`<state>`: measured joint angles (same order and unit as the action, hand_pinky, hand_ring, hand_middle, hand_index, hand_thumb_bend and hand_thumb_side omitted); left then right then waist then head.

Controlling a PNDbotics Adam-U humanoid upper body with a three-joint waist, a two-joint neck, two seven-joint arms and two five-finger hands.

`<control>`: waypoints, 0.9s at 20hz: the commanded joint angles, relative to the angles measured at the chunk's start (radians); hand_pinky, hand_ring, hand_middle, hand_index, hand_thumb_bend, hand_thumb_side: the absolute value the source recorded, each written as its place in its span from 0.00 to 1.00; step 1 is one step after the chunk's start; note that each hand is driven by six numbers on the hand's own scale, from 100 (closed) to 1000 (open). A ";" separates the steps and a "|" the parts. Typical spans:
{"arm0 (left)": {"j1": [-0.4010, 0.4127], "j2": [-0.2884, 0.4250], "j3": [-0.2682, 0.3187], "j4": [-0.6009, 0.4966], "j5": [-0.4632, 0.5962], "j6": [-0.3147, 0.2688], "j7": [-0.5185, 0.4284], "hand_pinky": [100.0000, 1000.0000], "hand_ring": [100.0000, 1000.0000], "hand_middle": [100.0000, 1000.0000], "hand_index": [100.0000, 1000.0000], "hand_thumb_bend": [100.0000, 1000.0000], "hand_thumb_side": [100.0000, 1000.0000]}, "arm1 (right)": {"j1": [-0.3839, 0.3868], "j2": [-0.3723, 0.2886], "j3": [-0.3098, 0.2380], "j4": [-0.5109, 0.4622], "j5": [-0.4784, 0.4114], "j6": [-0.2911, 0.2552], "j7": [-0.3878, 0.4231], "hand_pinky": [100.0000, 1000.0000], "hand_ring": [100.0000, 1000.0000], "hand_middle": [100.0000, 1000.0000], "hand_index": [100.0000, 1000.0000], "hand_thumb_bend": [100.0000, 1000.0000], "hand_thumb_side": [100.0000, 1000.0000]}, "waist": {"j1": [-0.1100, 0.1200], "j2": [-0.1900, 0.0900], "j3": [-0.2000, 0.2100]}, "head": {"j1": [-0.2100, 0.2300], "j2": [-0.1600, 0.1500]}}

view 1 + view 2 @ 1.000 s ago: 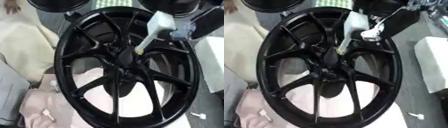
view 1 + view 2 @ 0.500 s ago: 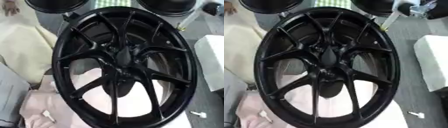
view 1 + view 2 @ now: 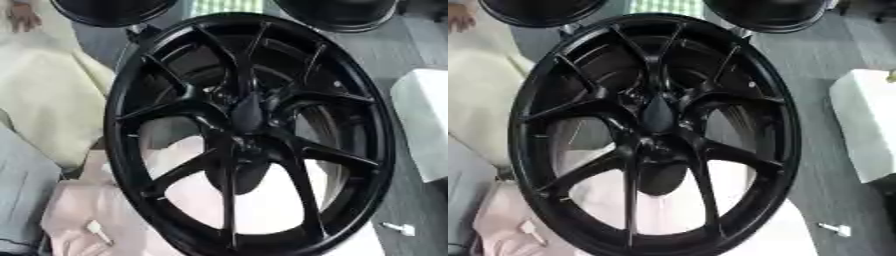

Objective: Pull the pin out of the wheel hub.

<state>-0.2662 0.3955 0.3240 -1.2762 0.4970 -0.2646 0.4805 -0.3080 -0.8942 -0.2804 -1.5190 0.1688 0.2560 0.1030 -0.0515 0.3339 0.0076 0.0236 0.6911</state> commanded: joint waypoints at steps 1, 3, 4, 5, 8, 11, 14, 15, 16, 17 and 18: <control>-0.013 0.026 0.003 -0.008 -0.001 0.001 -0.001 0.67 0.47 0.43 0.56 0.81 0.45 | 0.049 0.015 -0.065 -0.010 0.057 -0.035 -0.054 0.84 0.80 0.74 0.77 0.39 0.30 | 0.001 -0.014 0.002 | -0.007 -0.015; -0.015 0.024 0.002 -0.008 -0.001 0.002 -0.002 0.67 0.47 0.43 0.56 0.82 0.45 | 0.080 0.044 -0.082 -0.026 0.082 -0.065 -0.086 0.88 0.85 0.84 0.85 0.62 0.55 | 0.001 -0.015 0.005 | -0.009 -0.015; -0.015 0.024 0.002 -0.008 -0.001 0.002 -0.002 0.67 0.47 0.43 0.56 0.82 0.45 | 0.087 0.055 -0.088 -0.029 0.086 -0.079 -0.103 0.89 0.86 0.87 0.87 0.66 0.57 | 0.001 -0.015 0.006 | -0.009 -0.016; -0.015 0.024 0.001 -0.008 -0.001 0.002 -0.002 0.67 0.47 0.43 0.56 0.82 0.45 | 0.089 0.062 -0.091 -0.031 0.082 -0.092 -0.120 0.89 0.87 0.87 0.88 0.63 0.59 | 0.001 -0.015 0.006 | -0.010 -0.016; -0.015 0.024 0.001 -0.009 0.000 0.002 -0.003 0.67 0.47 0.43 0.56 0.82 0.45 | 0.085 0.072 -0.091 -0.035 0.056 -0.117 -0.172 0.89 0.86 0.87 0.88 0.60 0.59 | 0.001 -0.015 0.007 | -0.015 -0.016; -0.015 0.025 0.001 -0.008 0.000 0.002 -0.003 0.67 0.47 0.43 0.56 0.82 0.45 | 0.067 0.079 -0.087 -0.048 0.022 -0.118 -0.224 0.88 0.84 0.83 0.84 0.63 0.53 | 0.001 -0.015 0.008 | -0.017 -0.016; -0.014 0.024 0.000 -0.009 0.000 0.002 -0.004 0.67 0.47 0.43 0.56 0.82 0.45 | 0.031 0.090 -0.074 -0.085 -0.027 -0.110 -0.277 0.87 0.79 0.75 0.77 0.52 0.42 | 0.001 -0.016 0.010 | -0.021 -0.014; -0.014 0.024 -0.001 -0.009 0.000 0.003 -0.005 0.67 0.47 0.43 0.56 0.82 0.45 | 0.015 0.096 -0.064 -0.103 -0.044 -0.112 -0.294 0.87 0.78 0.74 0.76 0.48 0.39 | 0.002 -0.017 0.013 | -0.025 -0.014; -0.015 0.023 -0.002 -0.009 0.000 0.003 -0.005 0.67 0.47 0.43 0.56 0.82 0.45 | -0.003 0.103 -0.049 -0.121 -0.060 -0.116 -0.310 0.87 0.77 0.73 0.75 0.45 0.38 | 0.002 -0.018 0.015 | -0.029 -0.015; -0.016 0.022 -0.003 -0.009 0.000 0.004 -0.006 0.67 0.47 0.43 0.56 0.82 0.45 | -0.025 0.115 -0.028 -0.141 -0.076 -0.123 -0.326 0.87 0.77 0.73 0.75 0.42 0.37 | 0.002 -0.019 0.018 | -0.034 -0.016; -0.017 0.021 -0.004 -0.009 0.000 0.005 -0.007 0.67 0.47 0.43 0.56 0.82 0.45 | -0.047 0.127 -0.005 -0.158 -0.092 -0.128 -0.342 0.87 0.77 0.73 0.75 0.40 0.37 | 0.003 -0.019 0.019 | -0.038 -0.018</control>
<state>-0.2735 0.3954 0.3205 -1.2762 0.4970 -0.2609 0.4764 -0.3433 -0.7494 -0.2959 -1.6393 0.1010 0.1323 -0.2171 -0.0514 0.3348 0.0286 -0.0082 0.6836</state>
